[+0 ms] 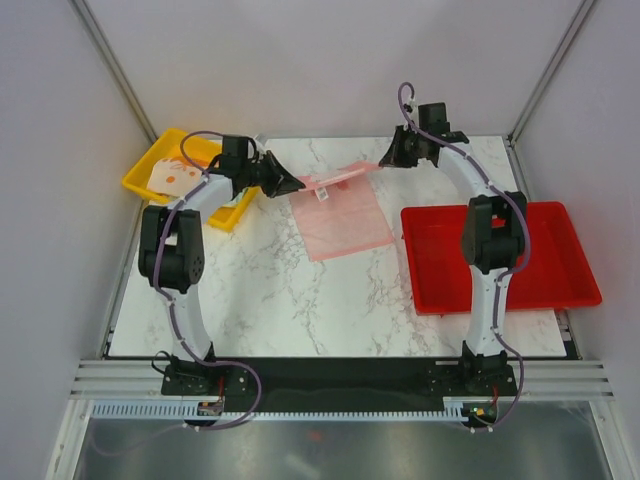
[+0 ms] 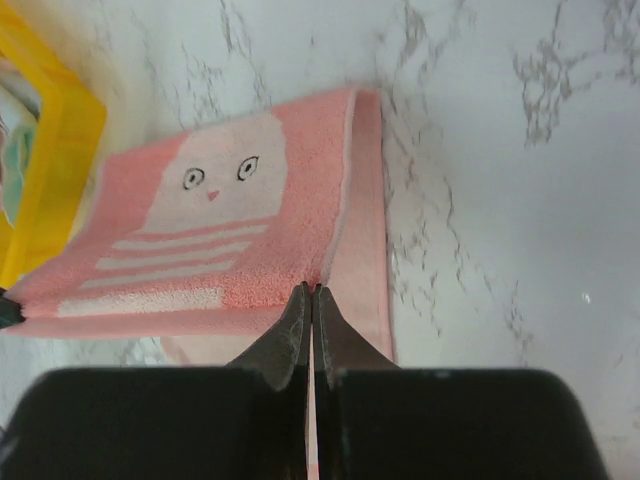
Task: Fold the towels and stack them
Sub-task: Fold the towel
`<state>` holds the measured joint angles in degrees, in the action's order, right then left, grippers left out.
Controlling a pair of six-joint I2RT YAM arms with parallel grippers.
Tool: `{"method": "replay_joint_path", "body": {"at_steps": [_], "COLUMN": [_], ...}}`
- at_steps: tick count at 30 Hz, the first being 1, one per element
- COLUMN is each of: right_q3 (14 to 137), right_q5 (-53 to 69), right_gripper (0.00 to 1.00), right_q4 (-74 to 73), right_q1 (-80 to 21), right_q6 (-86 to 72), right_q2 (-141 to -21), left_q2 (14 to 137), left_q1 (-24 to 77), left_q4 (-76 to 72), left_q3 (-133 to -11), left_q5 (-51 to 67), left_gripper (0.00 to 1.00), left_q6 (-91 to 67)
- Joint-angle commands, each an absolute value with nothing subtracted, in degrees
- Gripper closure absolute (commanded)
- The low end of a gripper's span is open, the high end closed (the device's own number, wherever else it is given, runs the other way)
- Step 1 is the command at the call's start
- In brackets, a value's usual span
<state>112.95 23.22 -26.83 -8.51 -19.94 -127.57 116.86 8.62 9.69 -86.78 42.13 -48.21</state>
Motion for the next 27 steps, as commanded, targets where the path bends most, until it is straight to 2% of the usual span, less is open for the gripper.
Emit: {"method": "replay_joint_path", "body": {"at_steps": [1,8,15,27], "right_q3": [108.9,98.4,90.3,86.7], "right_q5": [22.2,21.0,18.2,16.9], "right_gripper": [1.0,1.0,1.0,1.0], "right_q4": [-37.3,-37.4,-36.9,-35.9], "right_q1": [-8.4,-9.7,-11.5,-13.1], "right_q6": [-13.8,-13.1,-12.3,-12.7], "right_q2": [-123.7,-116.8,-111.9,-107.6], "left_q2": [109.7,104.1,102.9,102.7], "left_q1": [9.5,14.5,15.8,17.0], "left_q4": [12.8,13.4,16.3,16.8], "left_q3": [-80.4,-70.4,-67.3,-65.0], "left_q5": [39.2,38.8,32.9,32.1], "left_gripper": [0.98,0.98,0.98,0.98], "left_q6": [-41.5,-38.1,-34.3,-33.0]}}
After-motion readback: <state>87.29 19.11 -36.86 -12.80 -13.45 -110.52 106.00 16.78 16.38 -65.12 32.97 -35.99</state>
